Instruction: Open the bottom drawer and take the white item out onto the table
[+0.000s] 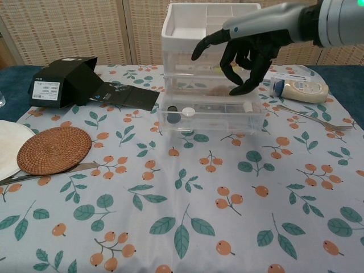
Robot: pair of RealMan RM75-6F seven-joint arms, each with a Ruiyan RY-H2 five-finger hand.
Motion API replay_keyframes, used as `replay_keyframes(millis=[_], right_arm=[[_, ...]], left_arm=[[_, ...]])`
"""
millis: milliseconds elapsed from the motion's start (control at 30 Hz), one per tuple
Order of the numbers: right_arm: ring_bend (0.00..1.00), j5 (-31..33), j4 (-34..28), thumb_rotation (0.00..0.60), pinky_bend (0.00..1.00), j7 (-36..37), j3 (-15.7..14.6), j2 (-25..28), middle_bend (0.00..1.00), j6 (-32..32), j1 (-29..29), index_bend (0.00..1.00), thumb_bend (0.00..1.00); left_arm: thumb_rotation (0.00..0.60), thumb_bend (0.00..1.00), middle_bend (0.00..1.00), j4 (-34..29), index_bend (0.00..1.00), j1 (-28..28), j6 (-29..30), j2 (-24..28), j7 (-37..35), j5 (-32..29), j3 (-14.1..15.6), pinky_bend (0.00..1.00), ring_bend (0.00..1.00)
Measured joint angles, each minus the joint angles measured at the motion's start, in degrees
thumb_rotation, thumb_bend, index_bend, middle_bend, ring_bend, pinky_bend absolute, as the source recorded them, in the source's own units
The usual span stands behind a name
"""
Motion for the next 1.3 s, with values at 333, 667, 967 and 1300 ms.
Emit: replay_keyframes(millis=[333, 667, 967, 1300], right_arm=[[0.84, -1.42, 7.83, 0.6, 1.0, -11.01, -3.98, -4.78, 0.65, 0.77, 5.45, 0.25, 0.31], [0.88, -5.04, 15.18, 0.6, 1.0, -14.31, -6.41, -9.64, 0.69, 1.09, 8.13, 0.29, 0.31], [0.93, -9.48, 20.8, 0.6, 1.0, -14.17, -7.44, -13.64, 0.73, 1.08, 9.2, 0.32, 0.31], [0.94, -13.53, 26.58, 0.6, 1.0, -10.95, -7.82, -18.24, 0.74, 1.07, 9.55, 0.32, 0.31]], left_arm=[[0.6, 0.25, 0.07, 0.44, 0.1, 0.28, 0.35, -0.05, -0.63, -0.07, -0.08, 0.06, 0.1], [0.6, 0.25, 0.07, 1.34, 0.1, 0.61, 0.36, -0.33, -1.36, -0.49, -0.05, 0.06, 0.1], [0.6, 0.25, 0.07, 1.94, 0.1, 0.92, 0.57, -0.43, -1.86, -0.91, -0.2, 0.06, 0.1], [0.6, 0.25, 0.07, 1.79, 0.1, 0.94, 0.67, -0.31, -1.68, -0.75, -0.32, 0.06, 0.1]])
